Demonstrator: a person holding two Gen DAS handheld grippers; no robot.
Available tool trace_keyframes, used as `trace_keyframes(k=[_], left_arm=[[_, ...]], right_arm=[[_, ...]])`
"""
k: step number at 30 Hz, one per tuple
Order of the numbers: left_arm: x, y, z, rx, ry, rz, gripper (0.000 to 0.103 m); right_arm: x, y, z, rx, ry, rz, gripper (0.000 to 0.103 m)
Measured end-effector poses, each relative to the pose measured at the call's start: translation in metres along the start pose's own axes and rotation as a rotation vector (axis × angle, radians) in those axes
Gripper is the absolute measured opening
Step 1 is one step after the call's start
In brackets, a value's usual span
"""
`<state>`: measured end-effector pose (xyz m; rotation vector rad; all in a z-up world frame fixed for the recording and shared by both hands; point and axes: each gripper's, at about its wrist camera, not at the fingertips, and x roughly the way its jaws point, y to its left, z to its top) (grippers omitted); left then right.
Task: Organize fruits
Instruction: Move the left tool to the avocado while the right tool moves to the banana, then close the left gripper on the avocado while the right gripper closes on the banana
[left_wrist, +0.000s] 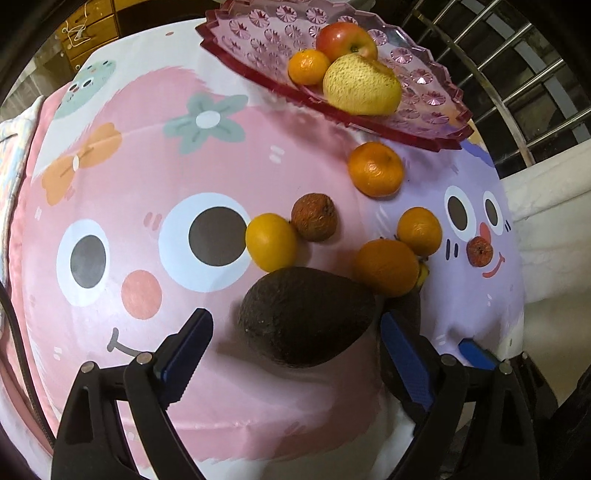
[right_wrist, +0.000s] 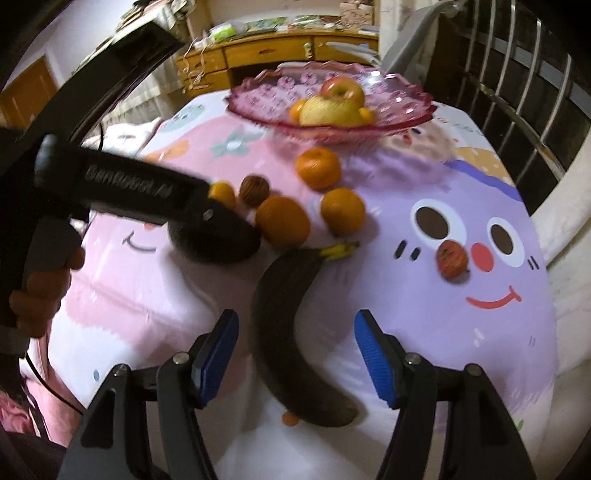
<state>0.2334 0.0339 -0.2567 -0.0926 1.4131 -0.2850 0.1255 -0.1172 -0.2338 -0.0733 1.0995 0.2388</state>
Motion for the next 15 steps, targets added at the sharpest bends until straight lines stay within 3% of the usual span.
trace_keyframes(k=[6, 15], left_arm=[[0.004, 0.004, -0.002, -0.015, -0.017, -0.016, 0.092], [0.012, 0.006, -0.001, 0.002, -0.07, -0.062, 0.091]], right_arm=[[0.014, 0.016, -0.009, -0.07, 0.034, -0.01, 0.066], [0.026, 0.036, -0.009, -0.172, 0.015, -0.067, 0.066]])
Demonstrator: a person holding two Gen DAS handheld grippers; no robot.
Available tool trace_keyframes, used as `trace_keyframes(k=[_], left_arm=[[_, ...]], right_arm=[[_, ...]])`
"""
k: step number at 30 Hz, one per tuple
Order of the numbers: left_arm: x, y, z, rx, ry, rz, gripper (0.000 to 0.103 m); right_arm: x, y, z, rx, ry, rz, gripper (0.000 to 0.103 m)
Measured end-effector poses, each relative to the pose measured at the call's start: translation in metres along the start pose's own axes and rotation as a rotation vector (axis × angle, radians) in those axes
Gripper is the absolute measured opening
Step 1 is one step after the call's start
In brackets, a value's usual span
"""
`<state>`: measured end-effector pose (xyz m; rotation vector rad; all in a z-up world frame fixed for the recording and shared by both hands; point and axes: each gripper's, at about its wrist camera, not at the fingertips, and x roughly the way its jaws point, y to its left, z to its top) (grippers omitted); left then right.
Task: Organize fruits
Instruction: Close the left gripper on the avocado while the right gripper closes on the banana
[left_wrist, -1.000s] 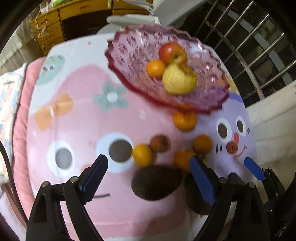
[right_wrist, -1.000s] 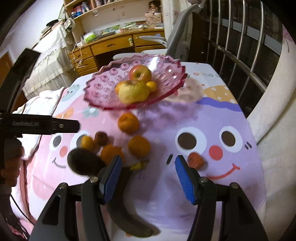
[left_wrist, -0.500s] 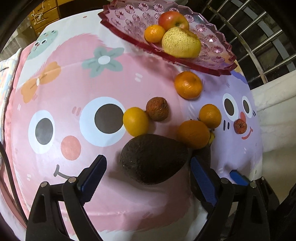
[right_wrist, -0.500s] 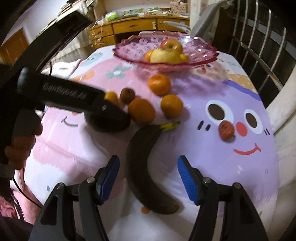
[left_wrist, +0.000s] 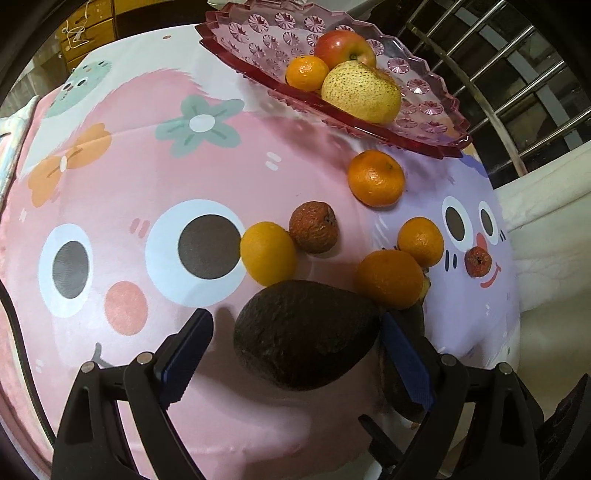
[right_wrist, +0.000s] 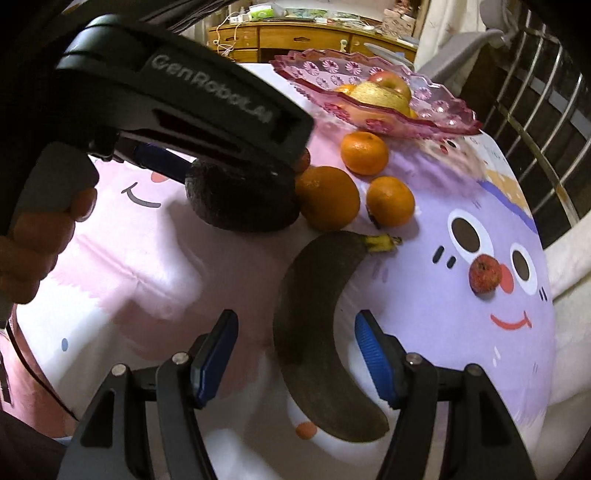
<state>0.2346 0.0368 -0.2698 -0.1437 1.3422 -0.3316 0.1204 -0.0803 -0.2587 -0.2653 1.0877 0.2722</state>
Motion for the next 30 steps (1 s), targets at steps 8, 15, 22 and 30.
trace_keyframes(k=[8, 15, 22, 30], left_arm=[[0.007, 0.002, -0.004, -0.02, -0.022, -0.062, 0.083], [0.006, 0.002, -0.004, -0.021, -0.041, -0.081, 0.078], [0.002, 0.004, -0.007, -0.04, -0.042, -0.073, 0.077], [-0.017, 0.006, -0.006, -0.032, -0.065, -0.057, 0.065]], right_arm=[[0.007, 0.004, 0.001, -0.015, 0.007, -0.018, 0.059], [0.005, 0.005, 0.003, -0.014, 0.01, -0.032, 0.039], [0.005, -0.004, 0.005, 0.02, 0.019, 0.003, 0.035], [0.0, -0.014, 0.008, 0.059, 0.024, 0.067, 0.034]])
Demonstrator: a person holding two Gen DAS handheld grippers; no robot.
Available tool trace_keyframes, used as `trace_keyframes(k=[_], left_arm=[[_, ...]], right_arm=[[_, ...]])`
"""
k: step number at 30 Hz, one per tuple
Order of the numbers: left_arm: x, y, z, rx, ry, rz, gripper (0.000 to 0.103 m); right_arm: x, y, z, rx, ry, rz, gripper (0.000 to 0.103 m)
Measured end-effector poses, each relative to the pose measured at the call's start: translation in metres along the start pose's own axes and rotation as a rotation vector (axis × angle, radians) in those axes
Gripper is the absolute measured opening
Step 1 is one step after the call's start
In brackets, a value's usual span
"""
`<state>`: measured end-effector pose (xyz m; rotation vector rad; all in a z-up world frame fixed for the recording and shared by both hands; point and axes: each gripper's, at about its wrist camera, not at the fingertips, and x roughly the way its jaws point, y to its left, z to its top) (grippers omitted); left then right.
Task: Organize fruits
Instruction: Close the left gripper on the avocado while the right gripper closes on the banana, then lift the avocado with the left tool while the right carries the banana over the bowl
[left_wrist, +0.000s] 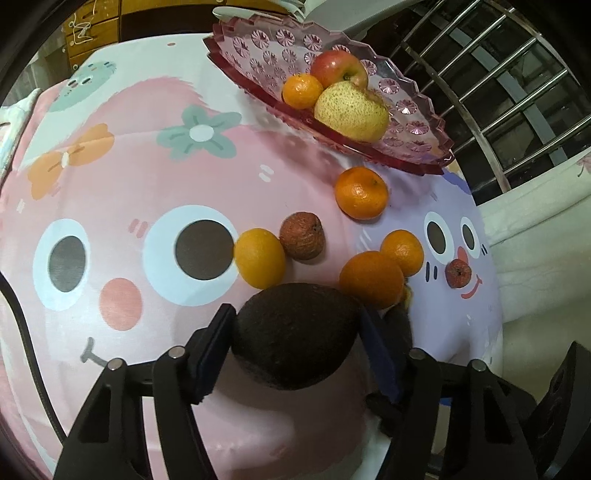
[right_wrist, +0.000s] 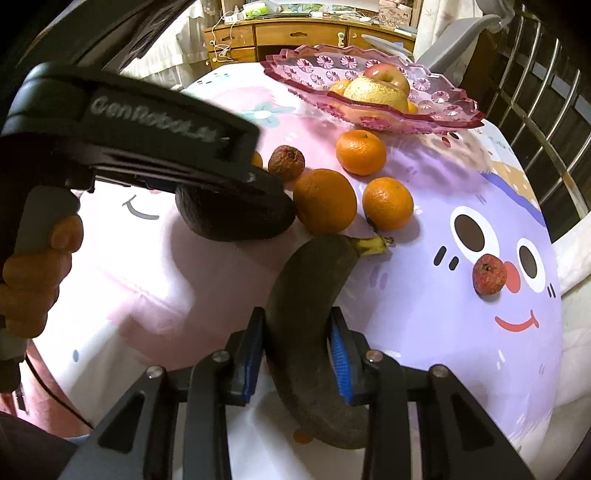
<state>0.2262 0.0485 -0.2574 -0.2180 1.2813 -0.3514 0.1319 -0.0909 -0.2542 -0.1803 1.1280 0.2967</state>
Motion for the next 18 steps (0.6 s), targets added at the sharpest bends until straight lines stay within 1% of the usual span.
trace_keyframes(k=[4, 8, 12, 15, 18], left_arm=[[-0.003, 0.001, 0.0, 0.004, 0.004, 0.013, 0.065], [-0.004, 0.002, -0.003, 0.003, -0.009, 0.01, 0.064], [-0.005, 0.007, -0.011, 0.0, -0.029, -0.007, 0.064], [-0.008, 0.008, -0.016, 0.007, -0.047, -0.003, 0.064], [-0.014, 0.011, -0.019, -0.008, -0.057, -0.01, 0.064]], right_arm=[[-0.007, -0.006, 0.002, 0.013, 0.002, 0.029, 0.033], [-0.016, -0.013, 0.004, 0.032, -0.006, 0.073, 0.033], [-0.025, -0.016, 0.006, 0.033, -0.014, 0.087, 0.033], [-0.031, -0.021, 0.01, 0.037, -0.02, 0.102, 0.033], [-0.038, -0.025, 0.016, 0.031, -0.028, 0.108, 0.033]])
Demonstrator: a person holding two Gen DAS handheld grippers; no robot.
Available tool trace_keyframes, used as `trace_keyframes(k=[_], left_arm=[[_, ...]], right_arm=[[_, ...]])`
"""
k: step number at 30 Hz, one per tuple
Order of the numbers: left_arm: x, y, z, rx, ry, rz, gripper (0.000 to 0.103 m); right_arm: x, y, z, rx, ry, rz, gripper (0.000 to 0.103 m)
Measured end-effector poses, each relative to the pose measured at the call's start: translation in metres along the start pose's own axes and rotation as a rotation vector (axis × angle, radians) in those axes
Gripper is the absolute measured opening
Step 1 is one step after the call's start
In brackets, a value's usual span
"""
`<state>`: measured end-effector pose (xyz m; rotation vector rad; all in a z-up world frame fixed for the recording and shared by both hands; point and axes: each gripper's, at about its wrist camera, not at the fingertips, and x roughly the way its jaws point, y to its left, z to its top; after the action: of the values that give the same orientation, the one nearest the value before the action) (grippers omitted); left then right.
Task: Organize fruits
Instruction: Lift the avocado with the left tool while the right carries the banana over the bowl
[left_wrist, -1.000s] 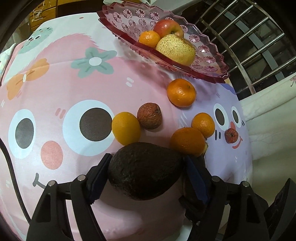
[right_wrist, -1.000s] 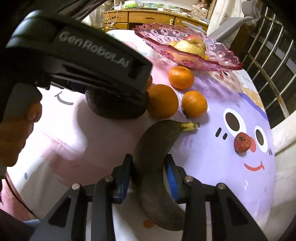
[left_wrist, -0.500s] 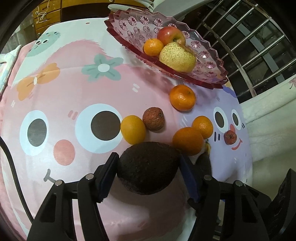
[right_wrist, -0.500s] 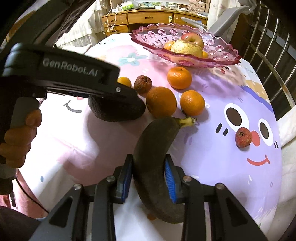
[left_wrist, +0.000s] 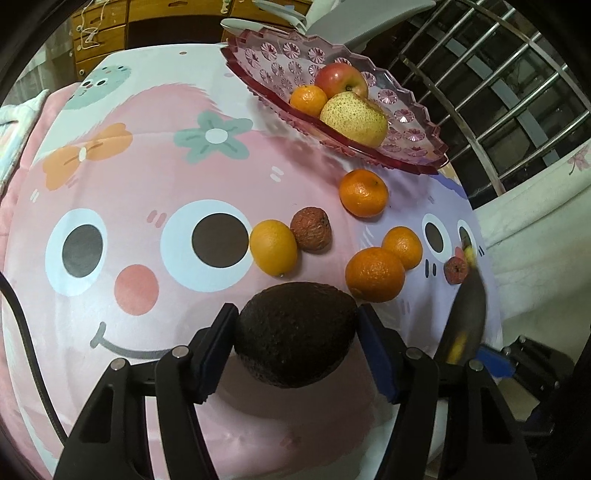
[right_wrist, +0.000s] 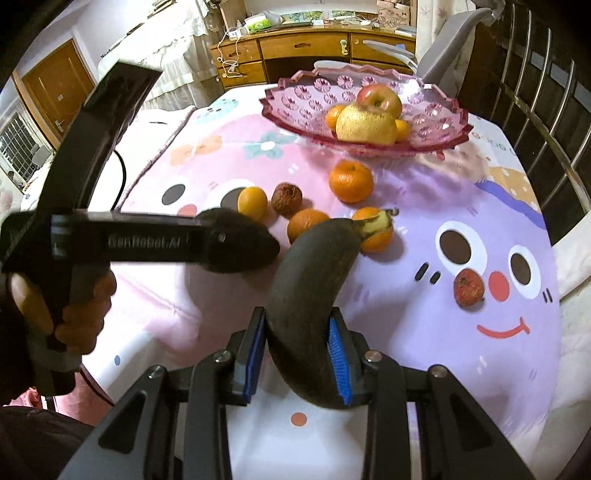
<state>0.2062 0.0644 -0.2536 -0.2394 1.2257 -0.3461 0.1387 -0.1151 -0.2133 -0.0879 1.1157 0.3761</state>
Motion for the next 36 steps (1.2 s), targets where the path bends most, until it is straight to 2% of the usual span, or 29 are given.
trace_keyframes(k=[8, 13, 25, 31, 36], left_arm=[[-0.034, -0.006, 0.014, -0.022, -0.036, -0.01, 0.064], [-0.064, -0.011, 0.032, -0.036, -0.093, -0.004, 0.064], [-0.114, -0.017, 0.1, -0.034, -0.261, -0.007, 0.064], [-0.111, -0.011, 0.136, -0.034, -0.312, -0.03, 0.064], [-0.092, -0.006, 0.157, -0.039, -0.318, -0.036, 0.064]], right_arm=[[-0.018, -0.005, 0.026, -0.023, -0.015, 0.025, 0.033], [-0.032, -0.01, 0.051, -0.003, -0.026, 0.051, 0.033], [-0.057, -0.026, 0.123, 0.075, -0.071, 0.053, 0.033], [-0.053, -0.042, 0.157, 0.161, -0.101, 0.037, 0.033], [-0.039, -0.065, 0.184, 0.244, -0.105, 0.01, 0.033]])
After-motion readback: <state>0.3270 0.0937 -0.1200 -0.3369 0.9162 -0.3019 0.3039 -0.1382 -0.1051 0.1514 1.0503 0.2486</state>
